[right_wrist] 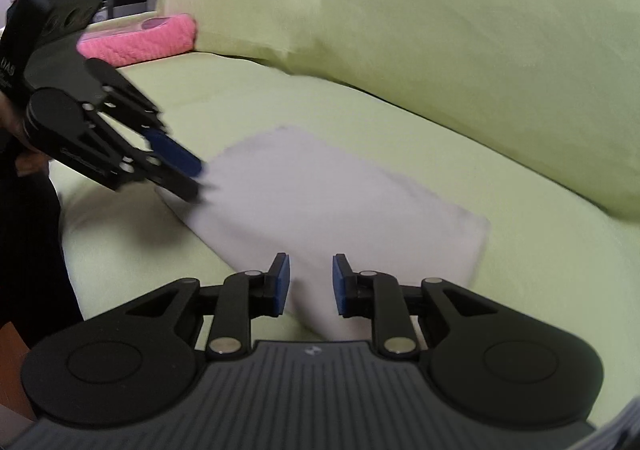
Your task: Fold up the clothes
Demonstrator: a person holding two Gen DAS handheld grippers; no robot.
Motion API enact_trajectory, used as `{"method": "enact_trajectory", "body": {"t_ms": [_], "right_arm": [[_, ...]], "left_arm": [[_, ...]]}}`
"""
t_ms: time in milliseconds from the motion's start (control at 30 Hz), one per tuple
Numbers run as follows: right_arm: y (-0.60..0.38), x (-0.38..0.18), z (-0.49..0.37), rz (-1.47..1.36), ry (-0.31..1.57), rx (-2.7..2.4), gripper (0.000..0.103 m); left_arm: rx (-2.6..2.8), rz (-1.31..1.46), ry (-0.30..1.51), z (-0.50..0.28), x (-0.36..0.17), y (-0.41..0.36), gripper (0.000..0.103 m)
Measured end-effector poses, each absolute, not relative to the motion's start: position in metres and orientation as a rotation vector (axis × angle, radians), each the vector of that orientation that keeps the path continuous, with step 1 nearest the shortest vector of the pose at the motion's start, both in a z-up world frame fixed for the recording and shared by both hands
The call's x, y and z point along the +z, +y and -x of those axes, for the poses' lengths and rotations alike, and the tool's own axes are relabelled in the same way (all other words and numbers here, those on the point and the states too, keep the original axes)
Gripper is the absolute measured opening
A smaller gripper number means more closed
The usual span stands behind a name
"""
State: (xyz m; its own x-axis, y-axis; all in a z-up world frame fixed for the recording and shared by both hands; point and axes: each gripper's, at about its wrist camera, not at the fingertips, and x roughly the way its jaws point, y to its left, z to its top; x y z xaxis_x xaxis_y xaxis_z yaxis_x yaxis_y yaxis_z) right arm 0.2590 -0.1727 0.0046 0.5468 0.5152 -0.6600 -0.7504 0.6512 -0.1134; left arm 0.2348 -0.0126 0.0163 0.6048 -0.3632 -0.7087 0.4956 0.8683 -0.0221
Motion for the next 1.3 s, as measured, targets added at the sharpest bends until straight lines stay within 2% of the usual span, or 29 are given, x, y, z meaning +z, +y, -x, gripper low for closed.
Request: {"method": "enact_trajectory", "body": {"t_ms": [133, 233, 333, 400, 467, 600, 833, 933, 967, 1067, 1300], "right_arm": [[-0.164, -0.006, -0.264, 0.454, 0.642, 0.783, 0.017], [-0.172, -0.009, -0.267, 0.447, 0.665, 0.770, 0.017], [-0.191, -0.007, -0.270, 0.419, 0.695, 0.729, 0.020], [-0.201, -0.005, -0.269, 0.403, 0.709, 0.702, 0.025], [-0.205, -0.002, -0.268, 0.392, 0.708, 0.687, 0.025], [-0.189, 0.003, -0.273, 0.338, 0.658, 0.746, 0.025], [-0.146, -0.012, -0.295, 0.390, 0.716, 0.820, 0.025], [-0.155, -0.010, -0.301, 0.351, 0.738, 0.806, 0.029], [-0.160, -0.009, -0.302, 0.336, 0.745, 0.797, 0.030], [-0.170, -0.003, -0.304, 0.259, 0.744, 0.779, 0.030], [-0.158, -0.007, -0.329, 0.211, 0.712, 0.691, 0.030]], "left_arm": [[-0.538, -0.251, 0.822, -0.248, -0.001, -0.039, 0.032], [-0.512, -0.236, 0.830, -0.247, -0.003, -0.026, 0.033], [-0.469, -0.203, 0.853, -0.248, -0.002, -0.004, 0.039], [-0.422, -0.205, 0.861, -0.247, 0.002, 0.007, 0.038], [-0.412, -0.192, 0.845, -0.242, 0.009, 0.018, 0.034], [-0.410, -0.125, 0.787, -0.256, 0.024, 0.028, 0.034], [-0.439, -0.205, 0.808, -0.275, 0.002, 0.036, 0.036], [-0.424, -0.177, 0.810, -0.274, 0.003, 0.053, 0.027], [-0.408, -0.176, 0.809, -0.273, 0.003, 0.059, 0.032], [-0.378, -0.107, 0.784, -0.271, 0.011, 0.073, 0.031], [-0.419, -0.113, 0.747, -0.299, 0.004, 0.052, 0.031]]}}
